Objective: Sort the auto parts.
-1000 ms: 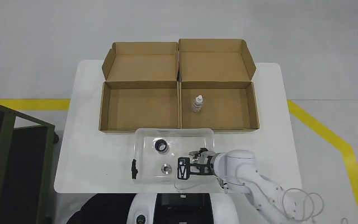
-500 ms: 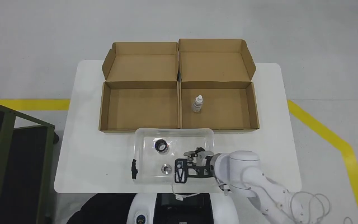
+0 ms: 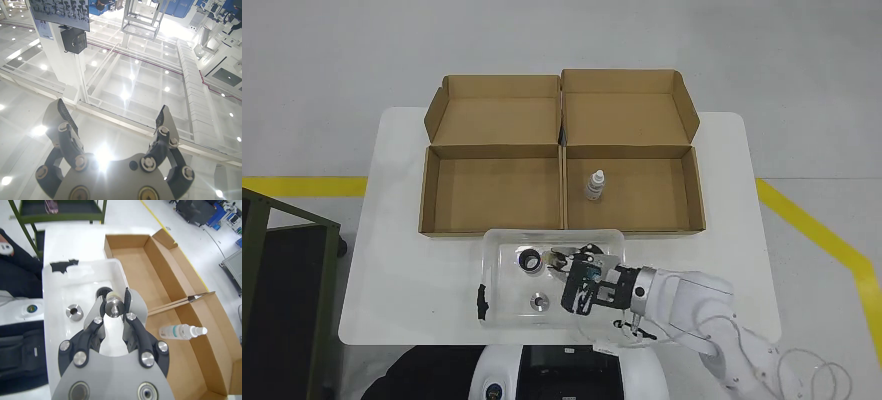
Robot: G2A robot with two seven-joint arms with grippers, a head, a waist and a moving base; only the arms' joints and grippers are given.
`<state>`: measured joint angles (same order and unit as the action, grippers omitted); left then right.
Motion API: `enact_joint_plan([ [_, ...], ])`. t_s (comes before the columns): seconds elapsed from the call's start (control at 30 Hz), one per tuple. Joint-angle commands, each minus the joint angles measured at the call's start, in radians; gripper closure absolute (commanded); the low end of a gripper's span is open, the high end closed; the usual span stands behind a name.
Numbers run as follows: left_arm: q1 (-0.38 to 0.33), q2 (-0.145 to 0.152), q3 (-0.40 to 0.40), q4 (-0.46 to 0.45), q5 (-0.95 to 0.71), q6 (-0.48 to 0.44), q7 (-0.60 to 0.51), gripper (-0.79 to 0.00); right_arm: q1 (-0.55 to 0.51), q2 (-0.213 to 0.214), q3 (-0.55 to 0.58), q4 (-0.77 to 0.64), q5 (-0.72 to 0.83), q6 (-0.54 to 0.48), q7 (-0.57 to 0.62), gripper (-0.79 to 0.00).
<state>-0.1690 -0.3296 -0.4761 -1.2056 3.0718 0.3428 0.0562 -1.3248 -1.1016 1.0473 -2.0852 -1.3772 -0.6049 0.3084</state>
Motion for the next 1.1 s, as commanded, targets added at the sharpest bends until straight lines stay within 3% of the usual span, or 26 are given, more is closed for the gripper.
enact_joint_plan([
  [0.0, 0.000, 0.000, 0.000, 0.000, 0.000, 0.000, 0.000, -0.785, -0.019, -0.001, 0.013, 0.020, 0.054, 0.010, -0.094, 0.000],
  [0.3, 0.000, 0.000, 0.000, 0.000, 0.000, 0.000, 0.000, -0.785, -0.034, -0.008, 0.059, 0.116, 0.313, -0.026, -0.339, 0.000],
  [1.07, 0.000, 0.000, 0.000, 0.000, 0.000, 0.000, 0.000, -0.785, -0.023, -0.011, 0.228, 0.112, 0.661, -0.117, -0.518, 0.000],
])
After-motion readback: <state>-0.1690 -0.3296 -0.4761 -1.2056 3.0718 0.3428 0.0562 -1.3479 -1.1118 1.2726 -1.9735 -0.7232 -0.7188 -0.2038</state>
